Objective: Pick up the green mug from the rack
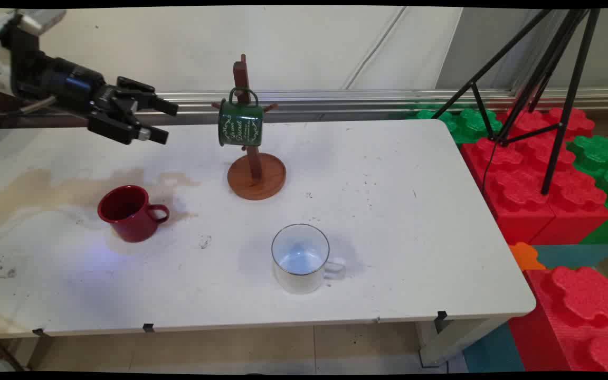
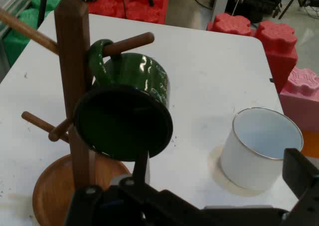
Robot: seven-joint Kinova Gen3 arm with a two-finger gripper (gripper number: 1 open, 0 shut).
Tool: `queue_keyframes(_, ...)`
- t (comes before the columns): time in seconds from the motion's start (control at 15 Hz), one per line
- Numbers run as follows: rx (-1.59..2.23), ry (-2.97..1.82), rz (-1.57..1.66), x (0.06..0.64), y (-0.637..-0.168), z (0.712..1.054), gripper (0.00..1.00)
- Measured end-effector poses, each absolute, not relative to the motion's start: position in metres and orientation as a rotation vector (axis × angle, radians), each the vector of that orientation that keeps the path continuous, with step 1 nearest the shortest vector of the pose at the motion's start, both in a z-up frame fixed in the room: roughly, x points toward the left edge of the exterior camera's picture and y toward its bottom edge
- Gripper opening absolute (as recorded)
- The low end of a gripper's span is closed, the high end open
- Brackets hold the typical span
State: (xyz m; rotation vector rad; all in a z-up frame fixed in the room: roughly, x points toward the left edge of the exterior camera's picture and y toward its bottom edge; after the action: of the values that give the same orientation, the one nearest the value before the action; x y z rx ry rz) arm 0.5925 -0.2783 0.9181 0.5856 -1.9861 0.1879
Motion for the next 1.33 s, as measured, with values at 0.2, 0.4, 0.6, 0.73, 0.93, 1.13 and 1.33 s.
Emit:
queue_keyframes(0.2,0.613,-1.968,0.172,0.586,-0.287,0.905,1.0)
queue_keyframes(0.4,0.633,-1.95,0.157,0.578,-0.296,0.893,1.0)
queue_keyframes(0.6,0.647,-1.933,0.148,0.571,-0.303,0.884,1.0)
queue_keyframes(0.73,0.659,-1.916,0.144,0.566,-0.308,0.878,1.0)
queue_keyframes(0.93,0.674,-1.894,0.137,0.558,-0.315,0.871,1.0)
queue_keyframes(1.13,0.692,-1.867,0.129,0.549,-0.32,0.863,1.0)
queue_keyframes(1.33,0.707,-1.847,0.123,0.543,-0.324,0.858,1.0)
